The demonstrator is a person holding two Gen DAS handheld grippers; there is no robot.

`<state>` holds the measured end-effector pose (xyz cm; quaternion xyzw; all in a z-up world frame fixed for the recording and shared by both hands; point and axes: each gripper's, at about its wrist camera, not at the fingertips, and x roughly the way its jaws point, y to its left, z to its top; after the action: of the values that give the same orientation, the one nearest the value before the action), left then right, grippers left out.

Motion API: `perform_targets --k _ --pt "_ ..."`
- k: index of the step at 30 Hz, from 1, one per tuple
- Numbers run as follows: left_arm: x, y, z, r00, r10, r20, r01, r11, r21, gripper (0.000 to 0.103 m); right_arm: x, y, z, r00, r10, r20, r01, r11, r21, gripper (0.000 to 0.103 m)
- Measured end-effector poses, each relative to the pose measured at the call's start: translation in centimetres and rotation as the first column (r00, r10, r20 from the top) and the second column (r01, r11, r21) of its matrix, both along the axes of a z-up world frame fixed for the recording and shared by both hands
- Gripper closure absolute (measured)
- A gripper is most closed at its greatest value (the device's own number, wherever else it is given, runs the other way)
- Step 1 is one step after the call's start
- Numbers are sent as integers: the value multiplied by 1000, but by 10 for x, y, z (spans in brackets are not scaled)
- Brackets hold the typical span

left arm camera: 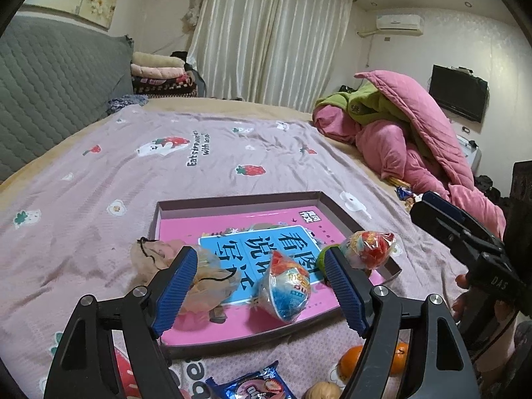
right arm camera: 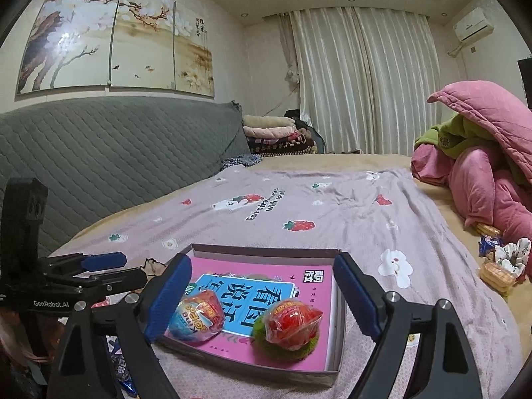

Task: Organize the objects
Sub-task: 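Withdraw both tools from the tray toward the cookie packet and oranges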

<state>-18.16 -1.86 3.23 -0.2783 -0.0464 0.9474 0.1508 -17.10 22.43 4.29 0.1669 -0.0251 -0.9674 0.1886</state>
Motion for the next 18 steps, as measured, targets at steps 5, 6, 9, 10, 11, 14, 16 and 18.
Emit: perform_targets --k 5,6,9,10,11,14,16,18 --pt "7 -3 -2 1000 3 -7 -4 1000 -14 23 2 0 2 1000 4 -1 -4 1000 -7 16" --pt "7 -4 -1 1000 4 -9 -4 1000 -13 23 3 0 2 1000 7 -1 -7 1000 -6 16" --pt "12 -8 -1 1000 3 -12 -4 1000 -8 23 6 -3 2 1000 11 -6 -11 1000 4 16" --pt "13 -8 -1 1000 6 -15 -6 1000 -9 23 7 -5 2 1000 13 -8 -13 1000 5 16" --pt "14 -8 -1 1000 7 -16 -7 1000 -12 23 8 -6 2 1000 18 -10 -17 1000 8 16" --pt "16 -10 -3 1000 5 -7 -5 1000 -12 23 10 -9 2 1000 27 -10 -26 1000 15 16" --pt "17 -11 -4 1000 6 -4 -6 1000 -16 23 11 -11 1 999 32 -9 -32 999 21 16" --pt "19 -12 -5 1000 5 -1 -5 1000 -17 23 13 -13 0 999 39 -8 -38 999 26 16"
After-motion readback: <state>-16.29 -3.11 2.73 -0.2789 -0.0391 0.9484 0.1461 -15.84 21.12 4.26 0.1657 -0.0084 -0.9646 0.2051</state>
